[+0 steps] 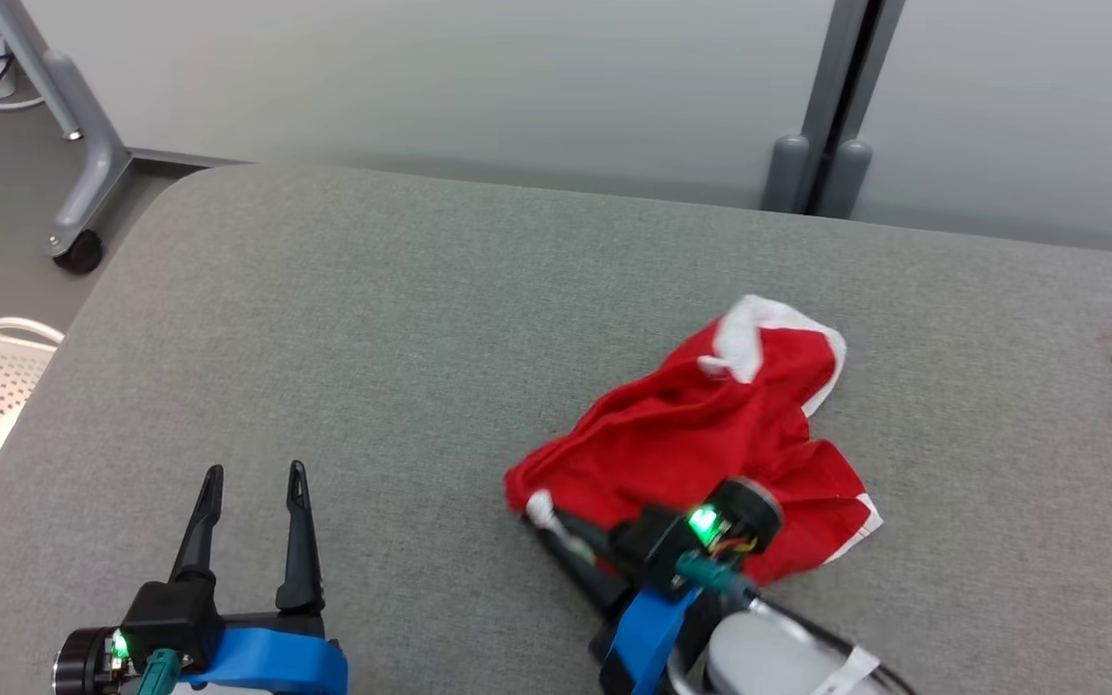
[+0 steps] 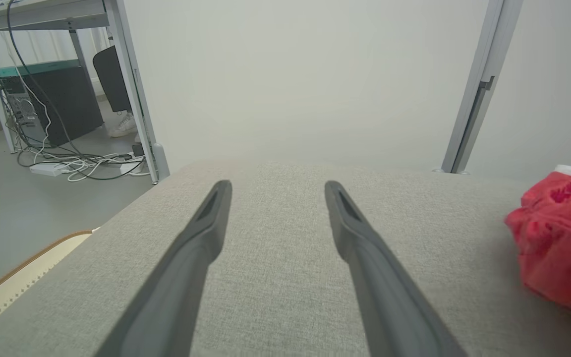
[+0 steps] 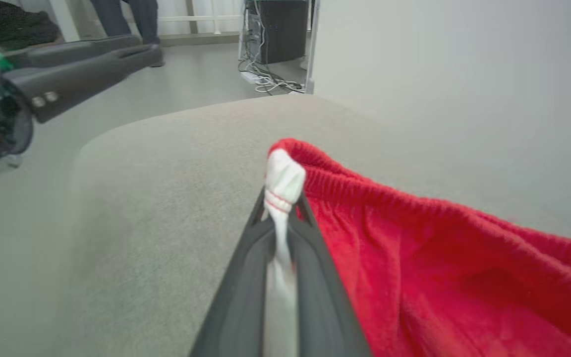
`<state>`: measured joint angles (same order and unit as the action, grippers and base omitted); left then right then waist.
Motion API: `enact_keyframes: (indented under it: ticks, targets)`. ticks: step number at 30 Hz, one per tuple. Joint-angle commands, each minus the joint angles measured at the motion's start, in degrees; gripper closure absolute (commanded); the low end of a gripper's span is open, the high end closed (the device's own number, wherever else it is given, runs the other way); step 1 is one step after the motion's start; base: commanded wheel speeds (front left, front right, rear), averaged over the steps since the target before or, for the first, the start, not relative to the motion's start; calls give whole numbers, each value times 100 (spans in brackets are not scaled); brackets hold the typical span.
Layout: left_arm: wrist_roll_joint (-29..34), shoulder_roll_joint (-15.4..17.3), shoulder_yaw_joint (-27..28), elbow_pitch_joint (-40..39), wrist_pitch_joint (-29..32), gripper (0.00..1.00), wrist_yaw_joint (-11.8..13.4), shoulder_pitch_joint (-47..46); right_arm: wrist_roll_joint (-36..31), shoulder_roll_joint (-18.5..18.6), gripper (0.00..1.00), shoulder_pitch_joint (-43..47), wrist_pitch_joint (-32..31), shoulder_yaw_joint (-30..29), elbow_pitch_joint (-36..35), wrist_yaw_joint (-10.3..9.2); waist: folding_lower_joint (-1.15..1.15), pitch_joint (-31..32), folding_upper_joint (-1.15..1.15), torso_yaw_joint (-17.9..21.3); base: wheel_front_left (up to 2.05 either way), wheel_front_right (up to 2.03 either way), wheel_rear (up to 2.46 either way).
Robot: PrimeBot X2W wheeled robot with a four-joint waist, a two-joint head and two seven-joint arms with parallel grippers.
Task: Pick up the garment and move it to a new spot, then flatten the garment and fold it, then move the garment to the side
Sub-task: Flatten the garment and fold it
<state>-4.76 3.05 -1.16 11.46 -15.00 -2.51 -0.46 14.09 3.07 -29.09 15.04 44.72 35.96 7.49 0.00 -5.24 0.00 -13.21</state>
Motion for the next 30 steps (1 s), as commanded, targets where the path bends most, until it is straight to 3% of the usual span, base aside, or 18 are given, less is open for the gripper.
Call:
enact_keyframes:
  ticks: [1, 8, 9, 10, 16, 24, 30]
  targets:
    - [-14, -6, -11, 23, -23, 0, -8, -47, 112, -6, 100, -46, 17, 233, 90, 1, 0, -45, 0, -69, 0, 0, 0]
    - [-77, -14, 10, 80, -23, 0, 40, -75, 793, -13, 100, 83, 17, 1390, 294, 1, 0, -116, 0, -93, 0, 0, 0]
    - [-74, -15, 16, 90, -23, 0, 47, -78, 836, -14, 59, 56, 17, 1454, 301, 1, 0, -123, 0, -70, 0, 0, 0]
    - [-82, -15, 26, 99, -23, 0, 50, -84, 880, -16, 0, 29, 17, 1495, 303, 1, 0, -127, 0, -40, 0, 0, 0]
    - [-57, -16, 67, 109, -23, 0, 74, -98, 794, -15, 0, -43, 17, 1131, 135, 1, 0, -92, 0, 228, 0, 0, 0]
    - [-5, -15, 182, 23, -23, 0, 101, -18, 334, 531, 0, 442, 16, -383, -785, 1, 0, -20, 0, 542, 0, 0, 0]
    - [37, -16, 289, -51, -23, 0, 89, 55, 57, 1008, 0, 925, 16, -1459, -1092, 1, 0, -5, 0, 703, 0, 0, 0]
